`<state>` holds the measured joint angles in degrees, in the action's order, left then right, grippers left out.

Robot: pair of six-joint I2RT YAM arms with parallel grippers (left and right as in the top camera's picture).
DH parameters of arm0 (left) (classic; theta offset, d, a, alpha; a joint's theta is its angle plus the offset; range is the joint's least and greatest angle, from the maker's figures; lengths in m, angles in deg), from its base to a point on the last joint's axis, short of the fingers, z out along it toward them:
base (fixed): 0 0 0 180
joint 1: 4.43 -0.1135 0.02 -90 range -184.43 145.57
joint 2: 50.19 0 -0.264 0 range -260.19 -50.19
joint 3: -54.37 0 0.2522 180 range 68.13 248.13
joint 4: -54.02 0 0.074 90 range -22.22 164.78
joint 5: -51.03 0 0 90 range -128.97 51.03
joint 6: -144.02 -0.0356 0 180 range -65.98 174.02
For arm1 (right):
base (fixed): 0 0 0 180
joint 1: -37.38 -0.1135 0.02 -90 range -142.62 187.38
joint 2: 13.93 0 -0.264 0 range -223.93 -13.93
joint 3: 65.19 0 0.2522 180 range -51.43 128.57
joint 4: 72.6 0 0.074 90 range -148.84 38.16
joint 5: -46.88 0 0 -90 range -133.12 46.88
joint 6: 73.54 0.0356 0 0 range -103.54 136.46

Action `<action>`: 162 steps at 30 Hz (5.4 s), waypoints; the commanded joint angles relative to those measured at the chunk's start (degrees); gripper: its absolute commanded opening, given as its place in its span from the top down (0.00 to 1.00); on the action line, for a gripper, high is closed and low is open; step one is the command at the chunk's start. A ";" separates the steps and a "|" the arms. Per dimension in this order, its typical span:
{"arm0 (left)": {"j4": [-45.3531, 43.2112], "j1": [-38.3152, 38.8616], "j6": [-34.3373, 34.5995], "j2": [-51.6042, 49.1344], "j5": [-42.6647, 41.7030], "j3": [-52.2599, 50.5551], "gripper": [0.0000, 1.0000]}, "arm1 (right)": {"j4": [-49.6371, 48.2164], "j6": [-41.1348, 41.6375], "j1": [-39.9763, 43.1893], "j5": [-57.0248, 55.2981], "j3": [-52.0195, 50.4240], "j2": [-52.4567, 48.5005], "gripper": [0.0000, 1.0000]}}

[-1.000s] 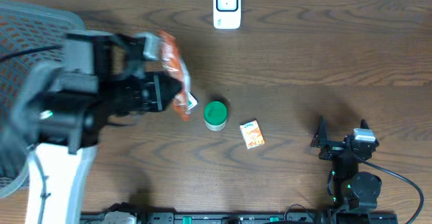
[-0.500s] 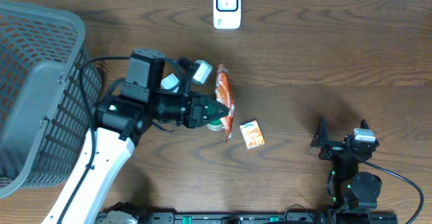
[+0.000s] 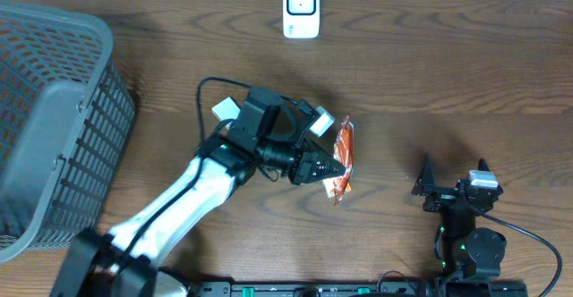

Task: Scan the item barcode

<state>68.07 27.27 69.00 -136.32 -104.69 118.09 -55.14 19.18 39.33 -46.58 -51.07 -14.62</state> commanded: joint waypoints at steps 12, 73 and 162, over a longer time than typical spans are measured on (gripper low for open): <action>-5.57 0.11 22.08 -7.98 -6.75 -0.02 0.93 | 0.22 -0.46 -0.46 -0.52 -0.04 0.28 0.01; 22.36 -16.79 -41.99 17.20 88.94 41.75 0.14 | -2.69 1.62 -0.46 16.06 2.29 0.31 0.01; 37.44 -34.53 -38.69 78.03 55.23 9.14 0.14 | 34.29 -26.80 -16.33 7.78 56.68 -46.66 0.01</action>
<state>101.67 -7.02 31.08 -58.77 -49.56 127.22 -22.24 -3.40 27.44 -35.21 9.58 -61.88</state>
